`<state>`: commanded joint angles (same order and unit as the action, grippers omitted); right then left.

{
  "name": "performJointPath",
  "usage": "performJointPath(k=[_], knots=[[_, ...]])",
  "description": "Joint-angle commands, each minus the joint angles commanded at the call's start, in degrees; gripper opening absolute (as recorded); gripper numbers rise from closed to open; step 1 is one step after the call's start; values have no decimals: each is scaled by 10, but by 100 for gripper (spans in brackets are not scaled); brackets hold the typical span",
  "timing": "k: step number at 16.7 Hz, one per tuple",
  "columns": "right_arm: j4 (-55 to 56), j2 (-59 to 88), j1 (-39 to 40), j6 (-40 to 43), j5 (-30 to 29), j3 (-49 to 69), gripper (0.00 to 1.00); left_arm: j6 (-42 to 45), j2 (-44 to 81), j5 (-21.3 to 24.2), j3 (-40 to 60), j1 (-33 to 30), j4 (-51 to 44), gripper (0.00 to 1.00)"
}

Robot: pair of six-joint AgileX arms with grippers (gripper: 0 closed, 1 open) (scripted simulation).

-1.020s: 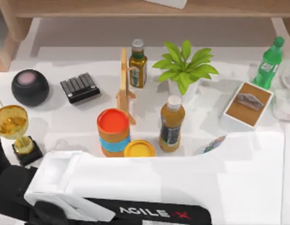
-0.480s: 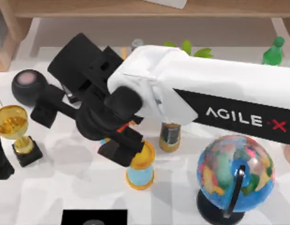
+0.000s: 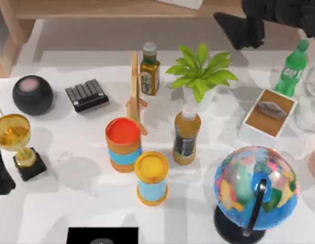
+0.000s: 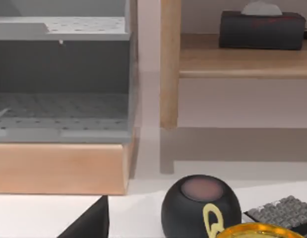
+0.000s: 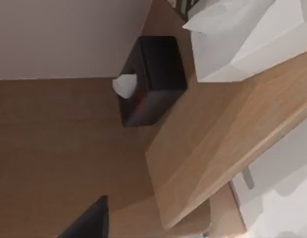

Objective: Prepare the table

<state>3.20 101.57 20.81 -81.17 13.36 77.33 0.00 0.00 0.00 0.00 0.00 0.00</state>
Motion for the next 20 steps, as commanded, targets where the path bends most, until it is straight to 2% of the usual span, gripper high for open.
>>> performJointPath(k=[7, 12, 16, 20], knots=[[396, -58, -360, -43, 109, -229, 100, 0, 0, 0, 0, 0, 0, 100], [638, -44, -564, -68, 179, -378, 100, 0, 0, 0, 0, 0, 0, 100], [777, 7, -654, -84, 227, -468, 100, 0, 0, 0, 0, 0, 0, 100], [851, 84, -661, -95, 265, -517, 100, 0, 0, 0, 0, 0, 0, 100]])
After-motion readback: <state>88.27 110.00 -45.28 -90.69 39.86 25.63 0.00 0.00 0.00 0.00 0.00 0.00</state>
